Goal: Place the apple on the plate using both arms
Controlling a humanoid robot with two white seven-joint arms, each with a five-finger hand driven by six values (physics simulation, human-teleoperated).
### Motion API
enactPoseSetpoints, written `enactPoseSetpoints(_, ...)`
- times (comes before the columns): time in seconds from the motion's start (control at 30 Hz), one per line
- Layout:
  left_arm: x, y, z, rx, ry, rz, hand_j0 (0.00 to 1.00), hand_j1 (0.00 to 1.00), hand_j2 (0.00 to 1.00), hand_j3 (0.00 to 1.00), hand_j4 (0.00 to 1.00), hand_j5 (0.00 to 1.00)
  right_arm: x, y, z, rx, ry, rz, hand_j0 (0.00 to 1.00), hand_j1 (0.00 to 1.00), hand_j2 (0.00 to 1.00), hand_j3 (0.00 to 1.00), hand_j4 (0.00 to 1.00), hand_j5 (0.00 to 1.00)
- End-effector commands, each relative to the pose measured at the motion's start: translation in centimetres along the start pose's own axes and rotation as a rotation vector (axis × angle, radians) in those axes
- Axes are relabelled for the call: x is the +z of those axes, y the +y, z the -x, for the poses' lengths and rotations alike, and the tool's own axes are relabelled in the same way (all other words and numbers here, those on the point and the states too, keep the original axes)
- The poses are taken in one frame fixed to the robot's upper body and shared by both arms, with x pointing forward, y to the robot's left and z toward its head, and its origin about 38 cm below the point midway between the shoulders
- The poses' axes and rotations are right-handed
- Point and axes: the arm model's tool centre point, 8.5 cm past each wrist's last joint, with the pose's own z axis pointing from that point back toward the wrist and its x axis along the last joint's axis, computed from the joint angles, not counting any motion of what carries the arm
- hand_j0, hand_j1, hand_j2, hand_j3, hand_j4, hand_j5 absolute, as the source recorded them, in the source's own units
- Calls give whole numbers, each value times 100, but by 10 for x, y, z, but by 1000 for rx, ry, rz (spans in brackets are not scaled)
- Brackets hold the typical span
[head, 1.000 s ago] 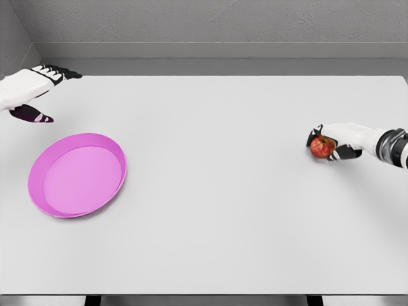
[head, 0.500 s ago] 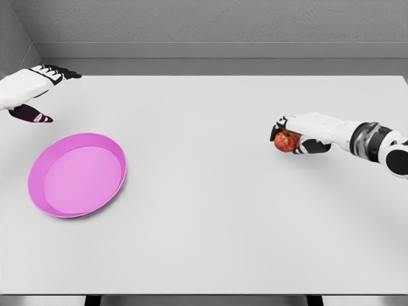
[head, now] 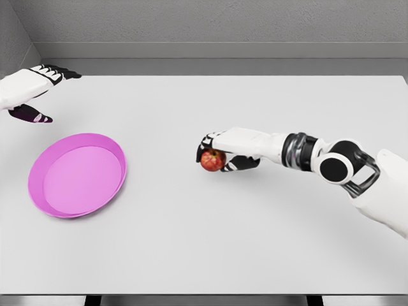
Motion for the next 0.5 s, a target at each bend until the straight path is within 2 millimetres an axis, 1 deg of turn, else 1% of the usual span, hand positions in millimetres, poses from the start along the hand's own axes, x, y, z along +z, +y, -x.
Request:
enactPoseSetpoints(0.0,0,1,0,4,1,-5,100,100,100,100,100,100,-12,4,-12,-7,-42,-17,46,46,46,46,46,46)
enactPoseSetpoints(0.07,0,1,0,5,-1,-6,100,100,100,100,100,100,-17,7,-18,-8,-59,-24,46,46,46,46,46,46)
enactPoseSetpoints(0.2,-1,1,-1,6,-2,-6,100,100,100,100,100,100,-31,5,-34,-5,-100,-24,46,46,46,46,46,46)
enactPoseSetpoints(0.33,-1,1,-1,6,-2,-6,100,100,100,100,100,100,-32,5,-35,-3,-100,-29,47,47,47,47,47,47)
enactPoseSetpoints(0.37,-1,1,-1,6,-3,-7,100,100,100,100,100,100,-32,5,-34,-5,-98,-29,70,70,70,70,70,70)
enactPoseSetpoints(0.4,0,1,-1,5,-2,-6,100,100,100,100,100,100,-32,5,-33,-11,-89,-26,100,100,100,100,100,100)
enactPoseSetpoints(0.47,-1,1,-1,4,-3,-7,100,100,100,100,100,100,-32,6,-33,-10,-93,-27,100,100,100,100,100,100)
